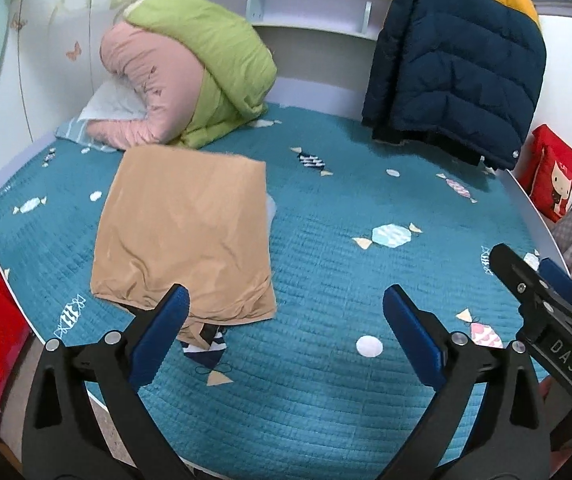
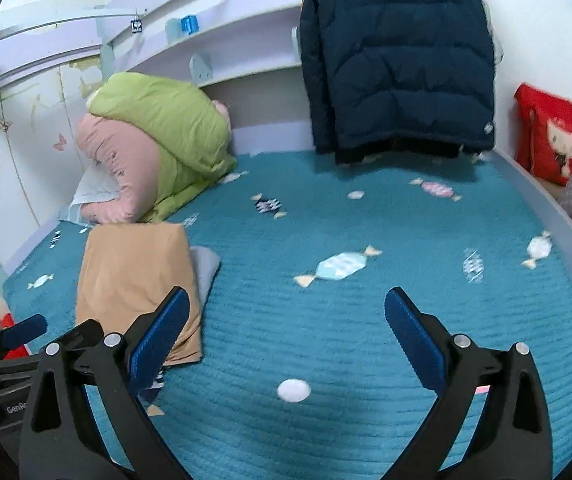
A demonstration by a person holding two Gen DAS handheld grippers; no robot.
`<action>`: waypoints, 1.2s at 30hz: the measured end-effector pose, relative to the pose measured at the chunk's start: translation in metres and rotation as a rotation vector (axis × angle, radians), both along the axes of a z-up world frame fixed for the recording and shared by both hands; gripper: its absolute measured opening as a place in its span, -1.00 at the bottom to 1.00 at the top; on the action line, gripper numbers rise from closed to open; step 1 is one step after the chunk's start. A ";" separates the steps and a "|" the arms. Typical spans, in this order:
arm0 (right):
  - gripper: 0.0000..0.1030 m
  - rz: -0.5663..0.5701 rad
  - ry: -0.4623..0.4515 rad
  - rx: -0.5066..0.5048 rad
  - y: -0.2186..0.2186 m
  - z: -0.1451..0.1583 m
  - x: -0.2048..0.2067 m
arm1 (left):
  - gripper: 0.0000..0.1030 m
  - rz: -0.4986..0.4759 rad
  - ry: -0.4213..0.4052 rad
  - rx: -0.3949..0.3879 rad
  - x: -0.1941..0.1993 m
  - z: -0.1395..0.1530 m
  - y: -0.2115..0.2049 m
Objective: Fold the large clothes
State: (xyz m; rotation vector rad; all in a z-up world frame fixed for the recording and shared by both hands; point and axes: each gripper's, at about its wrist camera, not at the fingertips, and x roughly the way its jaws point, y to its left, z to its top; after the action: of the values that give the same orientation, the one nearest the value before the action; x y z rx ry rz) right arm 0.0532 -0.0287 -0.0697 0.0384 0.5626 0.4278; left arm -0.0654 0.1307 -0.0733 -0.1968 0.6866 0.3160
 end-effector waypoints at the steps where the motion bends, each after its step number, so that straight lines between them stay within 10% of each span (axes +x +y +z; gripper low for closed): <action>1: 0.84 -0.001 -0.013 0.000 -0.002 0.001 -0.002 | 0.89 0.004 -0.008 0.015 -0.001 0.002 -0.003; 36: 0.84 -0.057 -0.057 -0.040 -0.022 0.000 -0.003 | 0.90 -0.067 -0.040 0.065 0.000 0.004 -0.036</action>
State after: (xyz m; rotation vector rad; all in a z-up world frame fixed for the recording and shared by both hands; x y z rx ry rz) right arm 0.0498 -0.0509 -0.0693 0.0038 0.5126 0.3605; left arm -0.0654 0.0948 -0.0692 -0.1180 0.6414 0.2690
